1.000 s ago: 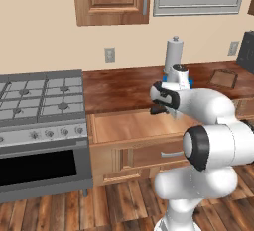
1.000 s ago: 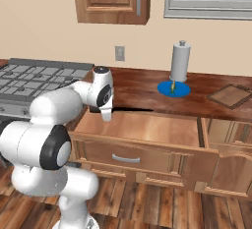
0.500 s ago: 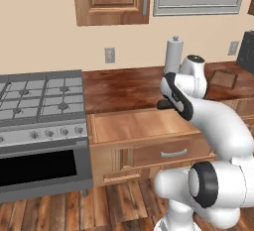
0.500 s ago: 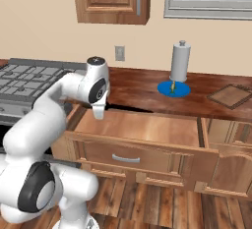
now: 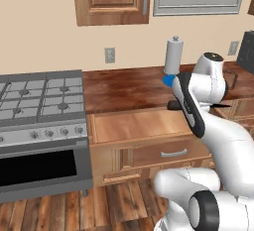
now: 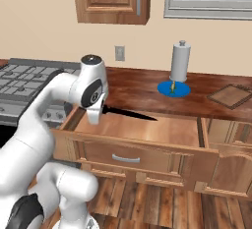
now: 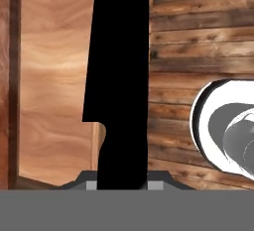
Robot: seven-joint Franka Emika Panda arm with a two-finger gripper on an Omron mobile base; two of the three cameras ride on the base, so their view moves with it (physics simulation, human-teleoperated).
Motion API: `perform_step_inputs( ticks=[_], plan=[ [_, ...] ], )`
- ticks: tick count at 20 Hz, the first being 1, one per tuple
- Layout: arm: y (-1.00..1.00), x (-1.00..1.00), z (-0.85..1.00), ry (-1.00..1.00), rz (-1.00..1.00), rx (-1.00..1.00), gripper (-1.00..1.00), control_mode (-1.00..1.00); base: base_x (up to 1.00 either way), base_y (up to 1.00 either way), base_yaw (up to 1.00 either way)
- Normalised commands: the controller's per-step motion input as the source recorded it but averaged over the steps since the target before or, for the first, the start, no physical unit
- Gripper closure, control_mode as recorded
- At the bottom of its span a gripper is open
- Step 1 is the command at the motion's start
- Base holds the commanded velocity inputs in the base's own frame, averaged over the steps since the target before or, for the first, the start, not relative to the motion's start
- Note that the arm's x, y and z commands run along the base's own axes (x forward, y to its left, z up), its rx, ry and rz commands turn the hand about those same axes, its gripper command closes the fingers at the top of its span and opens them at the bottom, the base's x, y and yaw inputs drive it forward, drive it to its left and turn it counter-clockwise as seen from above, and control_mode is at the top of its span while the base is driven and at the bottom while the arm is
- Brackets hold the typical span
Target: Pick up the knife from the drawer and place it on the cutting board. Then place the meat from the plate to the cutting board.
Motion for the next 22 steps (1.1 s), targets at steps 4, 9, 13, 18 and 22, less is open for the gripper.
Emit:
perform_step_inputs(
  ticks=[4,9,13,18,22],
  plan=[
    [-0.14,-0.19,0.10,-0.03,-0.01,0.00,1.00,1.00,-0.03,-0.29,0.00],
    [0.00,0.00,0.00,0.00,0.00,0.00,1.00,1.00,0.00,-0.97,0.11],
    [0.00,0.00,0.00,0.00,0.00,0.00,1.00,1.00,0.00,-1.00,0.19],
    [0.00,0.00,0.00,0.00,0.00,0.00,1.00,1.00,0.06,-1.00,0.22],
    [0.00,0.00,0.00,0.00,0.00,0.00,1.00,1.00,0.18,-1.00,0.25]
  ],
)
